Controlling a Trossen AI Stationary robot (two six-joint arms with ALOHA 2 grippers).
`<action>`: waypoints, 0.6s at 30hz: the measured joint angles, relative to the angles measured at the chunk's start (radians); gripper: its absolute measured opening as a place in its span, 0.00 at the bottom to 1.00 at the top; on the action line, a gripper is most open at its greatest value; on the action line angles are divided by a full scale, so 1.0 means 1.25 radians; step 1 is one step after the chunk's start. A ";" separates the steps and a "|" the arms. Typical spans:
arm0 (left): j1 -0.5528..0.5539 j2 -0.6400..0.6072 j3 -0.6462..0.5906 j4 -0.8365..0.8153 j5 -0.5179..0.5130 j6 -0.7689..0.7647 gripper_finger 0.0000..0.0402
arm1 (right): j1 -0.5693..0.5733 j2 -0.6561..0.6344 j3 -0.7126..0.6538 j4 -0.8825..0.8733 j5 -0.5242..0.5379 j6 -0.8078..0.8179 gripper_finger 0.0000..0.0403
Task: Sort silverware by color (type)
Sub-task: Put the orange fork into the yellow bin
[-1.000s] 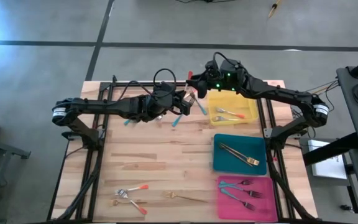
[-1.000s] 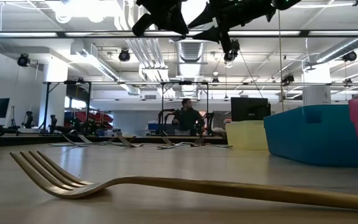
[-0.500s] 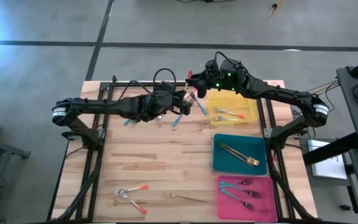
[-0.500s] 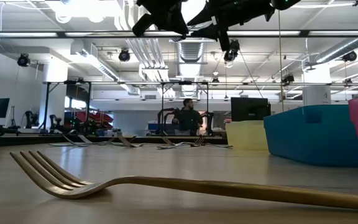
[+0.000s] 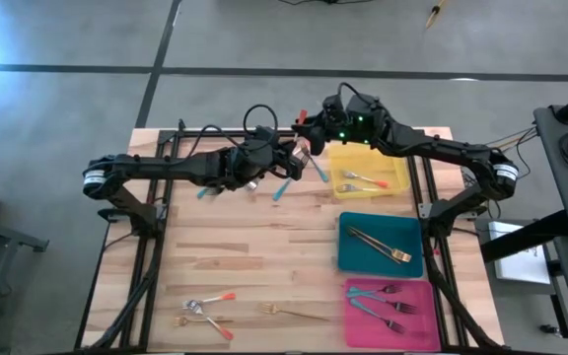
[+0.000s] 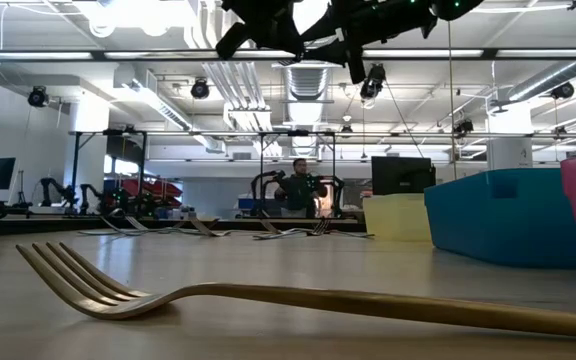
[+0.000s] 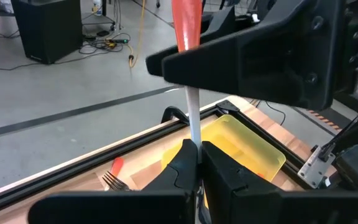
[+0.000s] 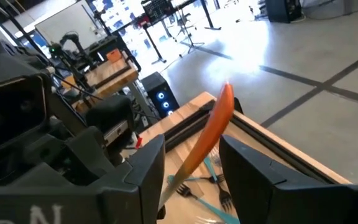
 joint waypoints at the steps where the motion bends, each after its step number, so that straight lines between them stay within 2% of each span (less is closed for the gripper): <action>1: 0.001 0.000 0.000 0.000 0.000 0.000 0.00 | 0.000 0.000 0.000 0.000 0.000 0.000 0.36; 18: 0.015 0.000 0.000 -0.001 0.000 0.000 0.00 | -0.016 -0.009 0.000 -0.012 0.000 0.000 0.36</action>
